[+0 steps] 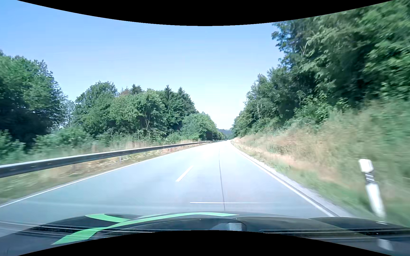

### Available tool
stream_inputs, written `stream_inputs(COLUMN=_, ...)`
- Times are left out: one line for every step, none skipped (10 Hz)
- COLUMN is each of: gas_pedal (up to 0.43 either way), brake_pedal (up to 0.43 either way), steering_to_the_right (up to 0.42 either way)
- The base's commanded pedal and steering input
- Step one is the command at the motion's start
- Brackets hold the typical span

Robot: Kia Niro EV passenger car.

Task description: Follow the waypoints while adhering to traffic rules and regulations

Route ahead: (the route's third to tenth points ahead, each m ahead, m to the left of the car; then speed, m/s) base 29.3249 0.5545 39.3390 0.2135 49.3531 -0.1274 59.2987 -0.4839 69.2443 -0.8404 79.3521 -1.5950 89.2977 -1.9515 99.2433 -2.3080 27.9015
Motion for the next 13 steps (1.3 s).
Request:
stream_inputs(gas_pedal=0.197, brake_pedal=0.000, steering_to_the_right=0.007)
stream_inputs(gas_pedal=0.197, brake_pedal=0.000, steering_to_the_right=0.007)
stream_inputs(gas_pedal=0.197, brake_pedal=0.000, steering_to_the_right=0.006)
stream_inputs(gas_pedal=0.197, brake_pedal=0.000, steering_to_the_right=0.007)
stream_inputs(gas_pedal=0.197, brake_pedal=0.000, steering_to_the_right=0.007)
stream_inputs(gas_pedal=0.197, brake_pedal=0.000, steering_to_the_right=0.006)
stream_inputs(gas_pedal=0.197, brake_pedal=0.000, steering_to_the_right=0.006)
stream_inputs(gas_pedal=0.197, brake_pedal=0.000, steering_to_the_right=0.006)
stream_inputs(gas_pedal=0.197, brake_pedal=0.000, steering_to_the_right=0.005)
stream_inputs(gas_pedal=0.209, brake_pedal=0.000, steering_to_the_right=0.004)
stream_inputs(gas_pedal=0.228, brake_pedal=0.000, steering_to_the_right=0.002)
stream_inputs(gas_pedal=0.228, brake_pedal=0.000, steering_to_the_right=0.001)
stream_inputs(gas_pedal=0.228, brake_pedal=0.000, steering_to_the_right=0.001)
